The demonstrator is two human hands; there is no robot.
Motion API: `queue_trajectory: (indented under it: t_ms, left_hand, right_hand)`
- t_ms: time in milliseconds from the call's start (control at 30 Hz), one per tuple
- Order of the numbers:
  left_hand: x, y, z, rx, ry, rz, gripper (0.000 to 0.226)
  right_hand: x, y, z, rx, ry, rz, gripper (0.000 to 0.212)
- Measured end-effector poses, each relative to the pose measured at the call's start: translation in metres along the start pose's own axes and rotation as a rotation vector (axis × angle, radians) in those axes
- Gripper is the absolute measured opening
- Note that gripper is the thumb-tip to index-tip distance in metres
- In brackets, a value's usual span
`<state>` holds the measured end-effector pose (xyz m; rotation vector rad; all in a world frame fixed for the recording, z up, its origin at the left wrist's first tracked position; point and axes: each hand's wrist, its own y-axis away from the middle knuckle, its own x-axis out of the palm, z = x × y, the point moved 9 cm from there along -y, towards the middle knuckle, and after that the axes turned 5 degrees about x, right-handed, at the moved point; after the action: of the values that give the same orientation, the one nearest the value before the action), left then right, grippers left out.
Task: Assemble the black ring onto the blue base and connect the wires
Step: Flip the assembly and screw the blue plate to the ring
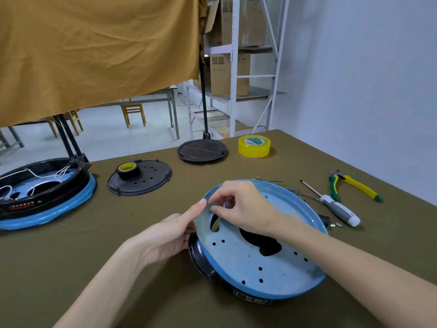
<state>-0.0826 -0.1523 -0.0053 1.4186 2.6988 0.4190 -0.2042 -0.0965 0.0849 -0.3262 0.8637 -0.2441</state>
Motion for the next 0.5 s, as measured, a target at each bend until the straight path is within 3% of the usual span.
queue_trajectory:
  t_ms: [133, 267, 400, 500]
  left_hand:
    - [-0.001, 0.000, 0.000, -0.006, -0.004, -0.008, 0.063]
    - [-0.002, 0.000, 0.001, -0.014, -0.009, -0.020, 0.070]
    - [-0.001, 0.000, 0.001, -0.013, -0.013, 0.002, 0.066]
    - [-0.004, -0.001, 0.002, -0.013, -0.002, -0.013, 0.081]
  right_hand:
    - [0.004, -0.002, 0.002, -0.004, 0.125, 0.022, 0.007]
    - [0.007, -0.009, -0.008, 0.112, 0.046, 0.082, 0.011]
    - [0.009, -0.008, -0.007, 0.100, -0.002, 0.110, 0.010]
    - [0.006, -0.009, -0.006, 0.084, 0.015, 0.098, 0.008]
